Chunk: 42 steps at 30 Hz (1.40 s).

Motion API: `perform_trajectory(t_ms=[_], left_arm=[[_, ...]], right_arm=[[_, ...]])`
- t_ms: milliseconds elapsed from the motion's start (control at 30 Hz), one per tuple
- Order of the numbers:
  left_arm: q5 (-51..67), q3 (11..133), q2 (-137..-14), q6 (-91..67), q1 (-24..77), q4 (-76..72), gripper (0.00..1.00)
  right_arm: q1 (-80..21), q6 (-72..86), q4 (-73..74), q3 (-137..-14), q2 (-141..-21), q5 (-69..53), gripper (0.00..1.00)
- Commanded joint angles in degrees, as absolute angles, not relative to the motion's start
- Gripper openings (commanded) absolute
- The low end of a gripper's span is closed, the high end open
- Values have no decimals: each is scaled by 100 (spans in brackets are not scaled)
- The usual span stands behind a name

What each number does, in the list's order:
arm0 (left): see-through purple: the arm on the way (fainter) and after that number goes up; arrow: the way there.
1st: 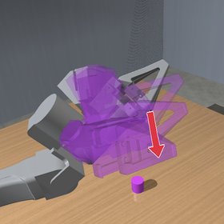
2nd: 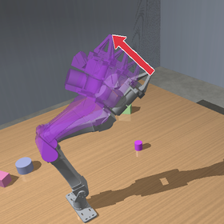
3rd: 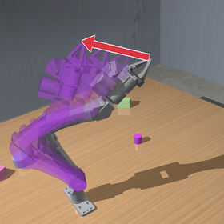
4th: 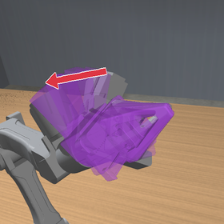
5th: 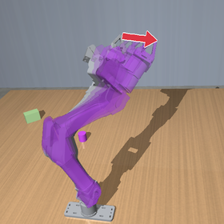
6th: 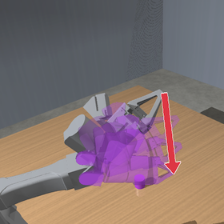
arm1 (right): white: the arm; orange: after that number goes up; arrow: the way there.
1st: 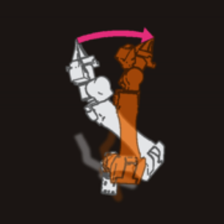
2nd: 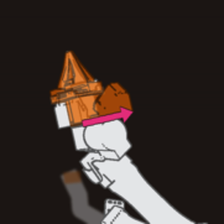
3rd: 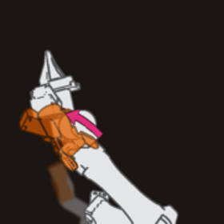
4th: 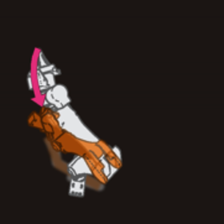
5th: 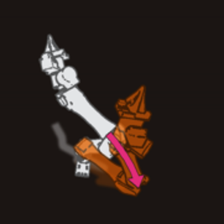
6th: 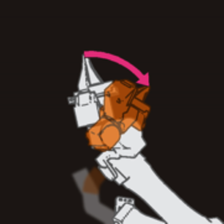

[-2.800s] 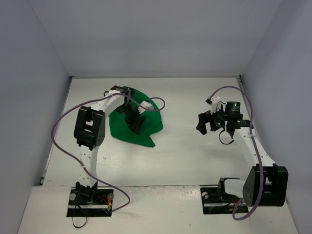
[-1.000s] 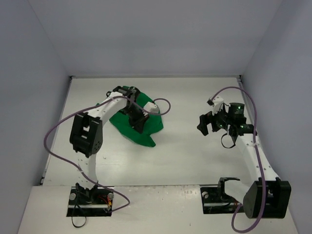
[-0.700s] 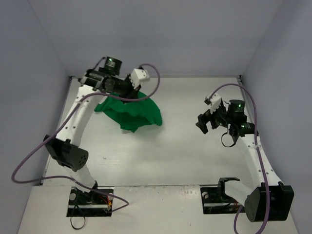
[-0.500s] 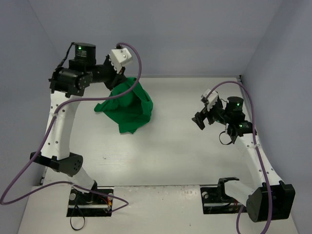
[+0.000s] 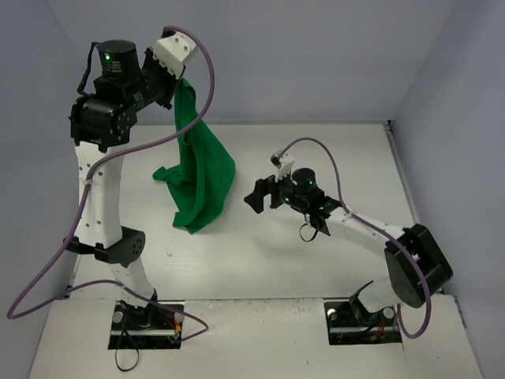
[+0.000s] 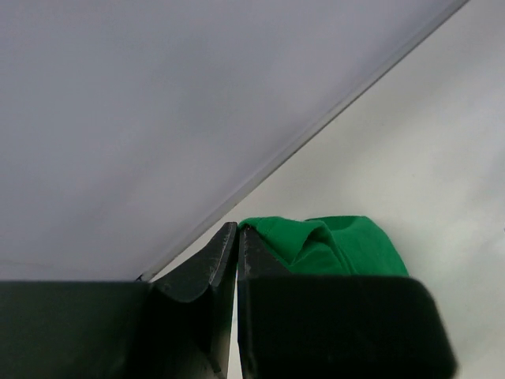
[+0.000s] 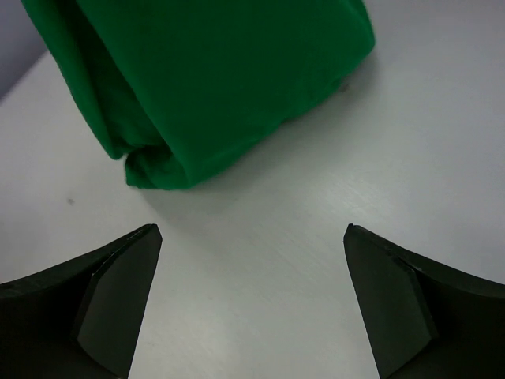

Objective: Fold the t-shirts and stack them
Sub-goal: Flatten out the tshirt

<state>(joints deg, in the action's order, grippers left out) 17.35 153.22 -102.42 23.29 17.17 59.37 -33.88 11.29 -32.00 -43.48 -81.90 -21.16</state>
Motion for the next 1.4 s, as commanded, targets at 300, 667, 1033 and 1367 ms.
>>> perform_trajectory(t_ms=[300,667,1033,1367], left_arm=[[248,14651,-9861,1805,1775,4055,0],[280,14339,-9650,1575,1758,3428,0],[391,14039,-9383,1549,1740,3327,0],[554,13639,-9218,1550,1705,3215,0]], right_arm=[[-5908,2525,-3298,-6254,-9674,960,80],[-6432,3222,-2338,-7392,-11133,2164,81],[-6536,3444,-2287,-8472,-12039,1875,78],[-7120,3233,-2215,-8380,-11692,2078,71]])
